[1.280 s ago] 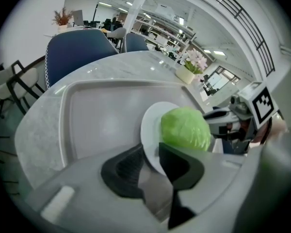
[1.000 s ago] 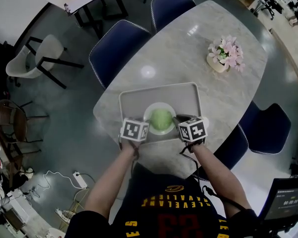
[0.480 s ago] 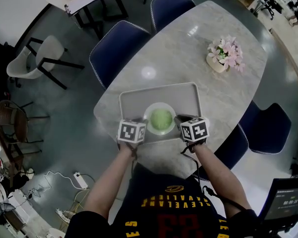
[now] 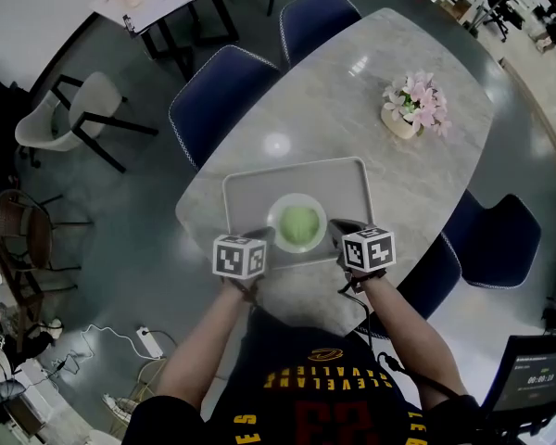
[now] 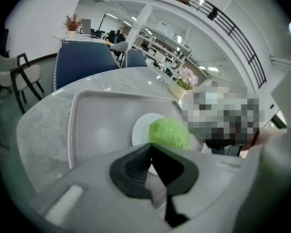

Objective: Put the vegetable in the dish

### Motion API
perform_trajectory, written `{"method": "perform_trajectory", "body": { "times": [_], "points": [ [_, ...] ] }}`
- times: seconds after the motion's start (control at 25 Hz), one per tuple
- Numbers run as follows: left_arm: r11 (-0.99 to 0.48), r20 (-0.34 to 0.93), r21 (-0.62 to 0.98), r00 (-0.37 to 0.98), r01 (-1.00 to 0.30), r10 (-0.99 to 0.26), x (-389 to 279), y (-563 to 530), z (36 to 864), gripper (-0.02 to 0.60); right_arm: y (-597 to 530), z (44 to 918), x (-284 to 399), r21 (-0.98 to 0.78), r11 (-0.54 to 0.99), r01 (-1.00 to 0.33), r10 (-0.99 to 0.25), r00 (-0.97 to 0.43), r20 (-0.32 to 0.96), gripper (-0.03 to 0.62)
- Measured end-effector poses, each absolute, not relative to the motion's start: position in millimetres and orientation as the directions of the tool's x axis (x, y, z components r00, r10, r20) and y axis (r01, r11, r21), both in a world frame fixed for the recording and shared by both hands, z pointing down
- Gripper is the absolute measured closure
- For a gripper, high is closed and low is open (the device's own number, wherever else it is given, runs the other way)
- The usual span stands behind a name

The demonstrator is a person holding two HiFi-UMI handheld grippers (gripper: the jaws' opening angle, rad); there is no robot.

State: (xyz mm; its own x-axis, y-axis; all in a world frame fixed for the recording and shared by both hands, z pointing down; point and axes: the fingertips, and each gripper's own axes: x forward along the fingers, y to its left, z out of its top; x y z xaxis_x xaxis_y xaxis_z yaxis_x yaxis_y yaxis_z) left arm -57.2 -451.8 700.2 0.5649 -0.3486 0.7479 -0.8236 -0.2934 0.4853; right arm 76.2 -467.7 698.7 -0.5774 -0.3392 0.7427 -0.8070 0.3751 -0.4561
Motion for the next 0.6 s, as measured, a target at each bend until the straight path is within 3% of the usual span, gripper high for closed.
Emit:
{"method": "perform_trajectory", "body": {
  "times": [0.6],
  "points": [
    [-0.360, 0.559, 0.635, 0.728, -0.684, -0.397, -28, -375, 614, 0.580, -417, 621, 84, -0.500, 0.427, -0.753, -0.473, -0.657, 0.586, 0.588]
  ]
}}
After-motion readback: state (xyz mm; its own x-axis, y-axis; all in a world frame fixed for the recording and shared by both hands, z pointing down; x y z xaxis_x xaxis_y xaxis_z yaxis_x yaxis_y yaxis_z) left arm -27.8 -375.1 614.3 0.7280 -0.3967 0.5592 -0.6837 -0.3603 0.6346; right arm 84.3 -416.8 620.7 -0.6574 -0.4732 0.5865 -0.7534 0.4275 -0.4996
